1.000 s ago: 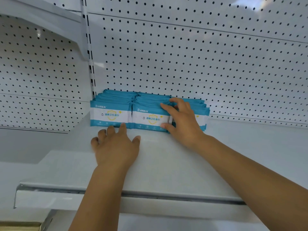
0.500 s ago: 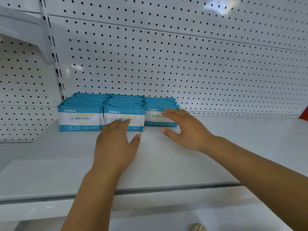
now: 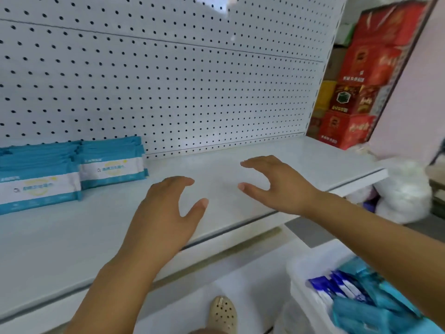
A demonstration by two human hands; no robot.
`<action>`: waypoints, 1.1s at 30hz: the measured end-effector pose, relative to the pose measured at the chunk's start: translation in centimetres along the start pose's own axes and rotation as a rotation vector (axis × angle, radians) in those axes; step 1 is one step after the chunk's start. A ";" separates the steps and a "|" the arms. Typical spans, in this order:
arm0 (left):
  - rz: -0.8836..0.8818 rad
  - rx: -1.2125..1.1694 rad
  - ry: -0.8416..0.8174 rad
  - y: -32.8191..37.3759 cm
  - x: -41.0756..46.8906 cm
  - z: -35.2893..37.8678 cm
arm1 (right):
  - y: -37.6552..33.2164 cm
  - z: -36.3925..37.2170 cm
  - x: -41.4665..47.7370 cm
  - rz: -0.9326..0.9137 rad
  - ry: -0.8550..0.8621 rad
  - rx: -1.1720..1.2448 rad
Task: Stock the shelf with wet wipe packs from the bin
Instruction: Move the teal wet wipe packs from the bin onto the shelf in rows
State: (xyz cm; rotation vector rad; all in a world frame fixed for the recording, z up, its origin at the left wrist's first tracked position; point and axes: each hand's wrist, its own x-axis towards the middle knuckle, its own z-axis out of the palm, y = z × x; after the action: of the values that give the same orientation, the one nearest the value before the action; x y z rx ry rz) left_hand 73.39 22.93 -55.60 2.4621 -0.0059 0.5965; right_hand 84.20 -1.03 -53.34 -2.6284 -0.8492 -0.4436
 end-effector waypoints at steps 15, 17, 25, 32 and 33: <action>0.233 -0.386 -0.333 16.2 -1.0 16.0 | 15.9 -7.5 -18.1 0.551 0.021 -0.031; 0.224 -0.367 -0.410 16.3 -2.1 18.6 | 18.0 -7.2 -20.4 0.637 -0.027 -0.027; 0.116 -0.278 -0.633 14.9 -1.9 25.1 | 24.6 -3.4 -25.5 0.856 -0.217 0.012; 0.082 -0.021 -0.689 11.9 0.2 28.4 | 26.6 2.3 -23.2 0.791 -0.410 -0.054; 0.068 -0.002 -0.723 11.3 0.2 28.9 | 26.9 3.0 -22.7 0.775 -0.446 -0.060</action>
State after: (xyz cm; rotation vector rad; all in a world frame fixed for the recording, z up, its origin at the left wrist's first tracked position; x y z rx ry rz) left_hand 84.00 -2.45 -70.06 2.5461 -0.3743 -0.2904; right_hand 83.55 -31.73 -70.90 -2.8756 0.1315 0.3331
